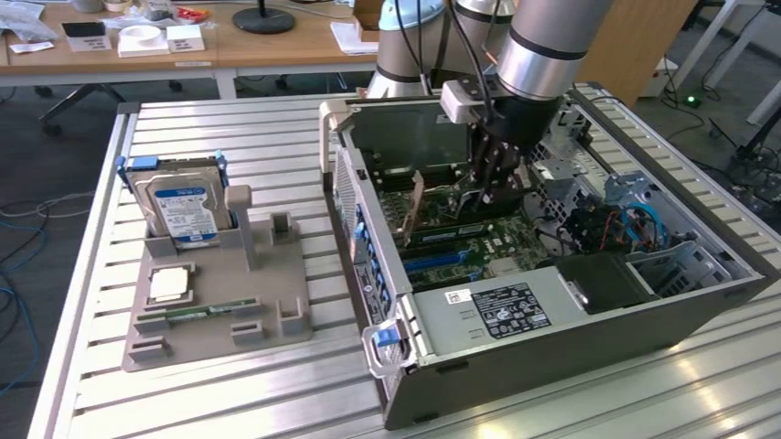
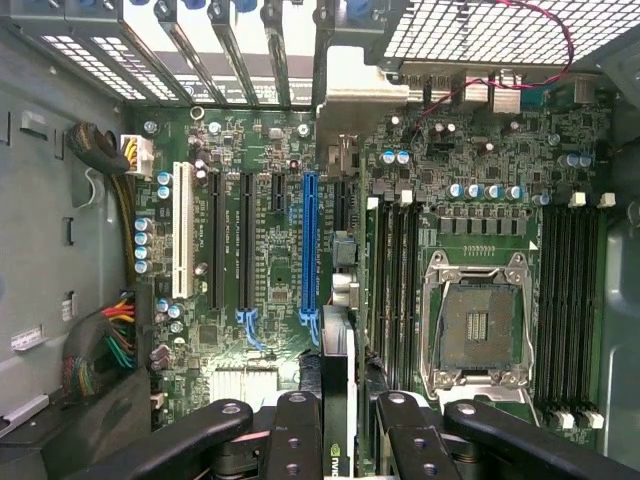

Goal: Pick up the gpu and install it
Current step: 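Insert the gpu into the slot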

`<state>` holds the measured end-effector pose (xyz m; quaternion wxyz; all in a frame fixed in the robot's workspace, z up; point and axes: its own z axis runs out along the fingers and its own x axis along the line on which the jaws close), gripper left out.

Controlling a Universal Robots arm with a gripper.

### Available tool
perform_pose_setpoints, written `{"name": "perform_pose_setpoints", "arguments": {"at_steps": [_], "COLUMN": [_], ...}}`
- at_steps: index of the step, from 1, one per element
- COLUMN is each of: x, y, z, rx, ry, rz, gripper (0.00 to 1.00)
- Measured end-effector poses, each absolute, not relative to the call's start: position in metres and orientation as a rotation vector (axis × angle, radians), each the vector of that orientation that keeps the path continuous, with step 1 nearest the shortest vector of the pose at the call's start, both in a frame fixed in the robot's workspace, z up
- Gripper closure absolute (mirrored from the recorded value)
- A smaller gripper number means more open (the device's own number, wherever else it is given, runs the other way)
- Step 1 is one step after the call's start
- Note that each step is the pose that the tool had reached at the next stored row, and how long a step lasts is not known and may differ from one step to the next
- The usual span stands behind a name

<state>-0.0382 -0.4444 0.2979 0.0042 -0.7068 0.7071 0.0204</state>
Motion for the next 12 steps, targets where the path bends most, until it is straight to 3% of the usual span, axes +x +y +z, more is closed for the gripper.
{"name": "perform_pose_setpoints", "arguments": {"at_steps": [12], "x": [-0.0383], "y": [-0.4444], "z": [0.2933], "rx": [-2.214], "ry": [2.215], "rz": [0.064], "gripper": [0.74]}}
